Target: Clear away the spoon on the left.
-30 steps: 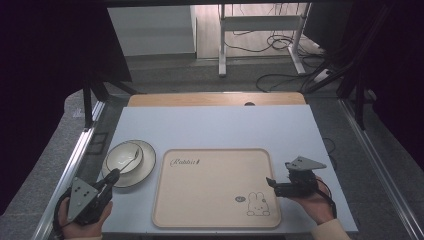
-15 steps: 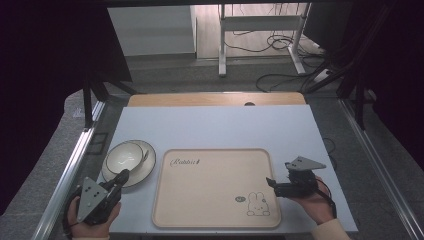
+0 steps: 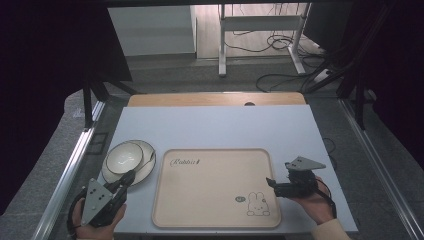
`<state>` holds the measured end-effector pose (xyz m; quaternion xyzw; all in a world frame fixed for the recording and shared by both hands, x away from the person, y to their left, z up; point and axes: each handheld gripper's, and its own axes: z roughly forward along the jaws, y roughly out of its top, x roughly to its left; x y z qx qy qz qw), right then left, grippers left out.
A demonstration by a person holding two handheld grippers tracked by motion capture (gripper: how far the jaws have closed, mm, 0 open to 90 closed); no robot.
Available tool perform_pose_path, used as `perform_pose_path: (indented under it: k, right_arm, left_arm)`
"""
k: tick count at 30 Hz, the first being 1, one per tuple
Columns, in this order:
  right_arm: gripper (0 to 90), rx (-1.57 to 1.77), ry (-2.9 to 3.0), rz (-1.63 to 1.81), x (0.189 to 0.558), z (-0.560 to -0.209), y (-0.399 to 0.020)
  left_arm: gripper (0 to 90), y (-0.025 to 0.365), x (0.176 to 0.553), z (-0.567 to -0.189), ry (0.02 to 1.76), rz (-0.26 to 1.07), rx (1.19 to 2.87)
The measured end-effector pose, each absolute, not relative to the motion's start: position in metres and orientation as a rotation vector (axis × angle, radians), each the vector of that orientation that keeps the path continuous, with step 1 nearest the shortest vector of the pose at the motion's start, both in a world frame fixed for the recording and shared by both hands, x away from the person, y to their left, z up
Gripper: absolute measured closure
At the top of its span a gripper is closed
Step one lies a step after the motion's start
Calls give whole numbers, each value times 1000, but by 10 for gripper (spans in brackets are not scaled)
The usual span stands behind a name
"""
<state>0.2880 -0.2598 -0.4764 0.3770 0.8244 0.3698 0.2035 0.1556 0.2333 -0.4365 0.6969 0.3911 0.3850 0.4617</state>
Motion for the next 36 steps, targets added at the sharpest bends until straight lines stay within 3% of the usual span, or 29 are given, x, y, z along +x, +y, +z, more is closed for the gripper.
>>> perform_pose_path:
  k: [27,36]
  right_arm:
    - [140,1048,2302,1026,288,-477,-259]
    - [140,1041,2297,1026,288,-477,-259]
  left_arm:
    - [898,206,160,-441,887,861,1750]
    - [899,195,177,-453,896,851,1781]
